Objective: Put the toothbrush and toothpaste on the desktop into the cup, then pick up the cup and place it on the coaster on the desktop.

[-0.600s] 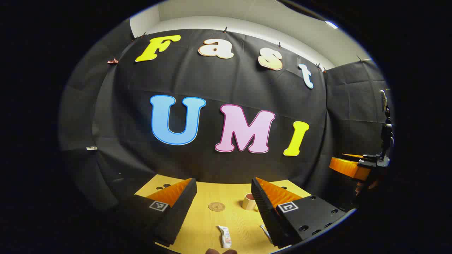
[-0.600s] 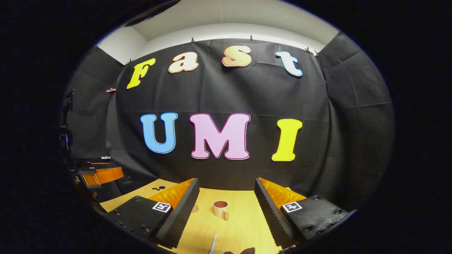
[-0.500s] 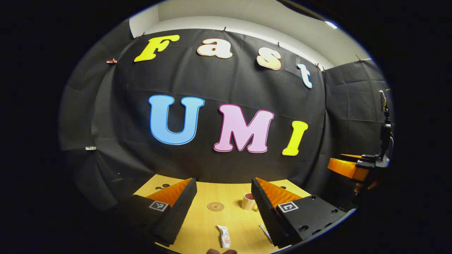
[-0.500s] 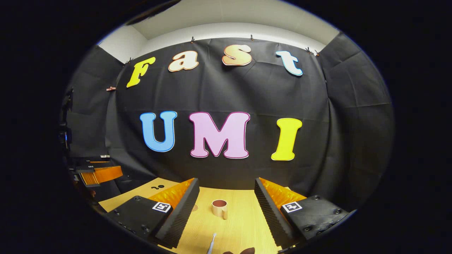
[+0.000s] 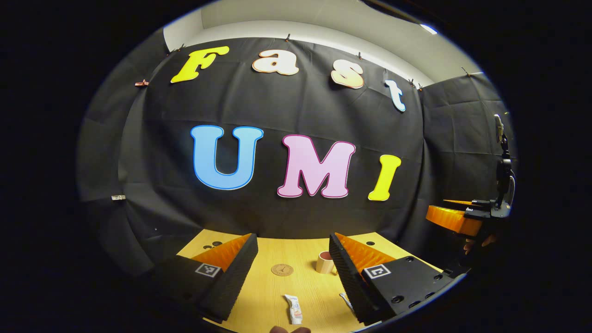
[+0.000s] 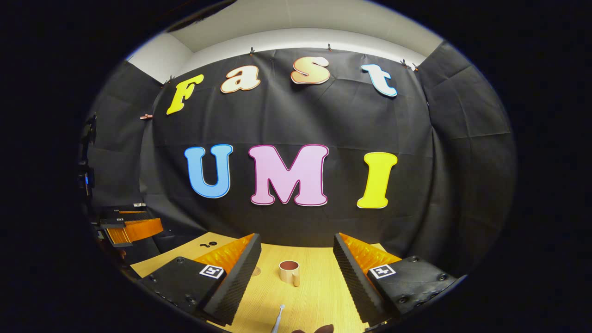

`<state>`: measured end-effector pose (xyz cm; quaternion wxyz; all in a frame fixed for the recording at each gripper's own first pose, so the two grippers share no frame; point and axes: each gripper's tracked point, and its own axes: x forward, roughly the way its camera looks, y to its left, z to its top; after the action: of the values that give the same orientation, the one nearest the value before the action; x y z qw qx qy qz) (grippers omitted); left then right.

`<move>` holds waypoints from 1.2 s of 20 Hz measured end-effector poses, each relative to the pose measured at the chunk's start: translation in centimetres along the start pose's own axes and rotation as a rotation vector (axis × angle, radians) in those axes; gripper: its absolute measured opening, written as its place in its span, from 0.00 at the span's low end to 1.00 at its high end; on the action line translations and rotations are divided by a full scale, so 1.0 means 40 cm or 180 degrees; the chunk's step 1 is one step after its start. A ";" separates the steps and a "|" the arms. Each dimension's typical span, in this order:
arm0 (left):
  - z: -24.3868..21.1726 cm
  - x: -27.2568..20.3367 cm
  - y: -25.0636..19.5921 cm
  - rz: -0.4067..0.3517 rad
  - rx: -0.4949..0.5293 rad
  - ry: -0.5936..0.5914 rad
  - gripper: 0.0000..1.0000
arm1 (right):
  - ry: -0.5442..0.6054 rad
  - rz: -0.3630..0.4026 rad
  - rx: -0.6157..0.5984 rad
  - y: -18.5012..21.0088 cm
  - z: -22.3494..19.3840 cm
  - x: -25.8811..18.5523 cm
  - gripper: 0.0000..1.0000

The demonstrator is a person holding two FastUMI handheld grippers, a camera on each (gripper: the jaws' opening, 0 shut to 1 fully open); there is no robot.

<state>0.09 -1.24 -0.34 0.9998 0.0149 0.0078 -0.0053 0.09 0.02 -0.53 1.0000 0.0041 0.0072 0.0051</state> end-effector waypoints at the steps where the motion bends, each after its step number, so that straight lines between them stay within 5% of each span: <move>1: -0.003 0.001 -0.003 -0.0004 0.0004 0.0008 0.96 | 0.0003 -0.0003 0.0000 -0.001 -0.002 0.000 0.97; 11: -0.154 0.059 -0.052 -0.0062 0.0057 0.0595 0.96 | 0.0107 -0.0049 -0.0004 -0.029 -0.043 -0.015 0.97; 17: -0.443 0.152 -0.084 -0.0022 0.0076 0.1607 0.97 | 0.0170 -0.0082 0.0022 -0.058 -0.065 -0.017 0.97; 24: -0.773 0.199 -0.014 0.0382 0.0196 0.2504 0.91 | 0.0223 -0.0150 -0.0015 -0.103 -0.082 -0.023 0.97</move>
<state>7.55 -0.95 -31.40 0.9182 0.0462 0.3891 0.0590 -0.83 -4.10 -3.83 0.9989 0.0014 0.0423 -0.0182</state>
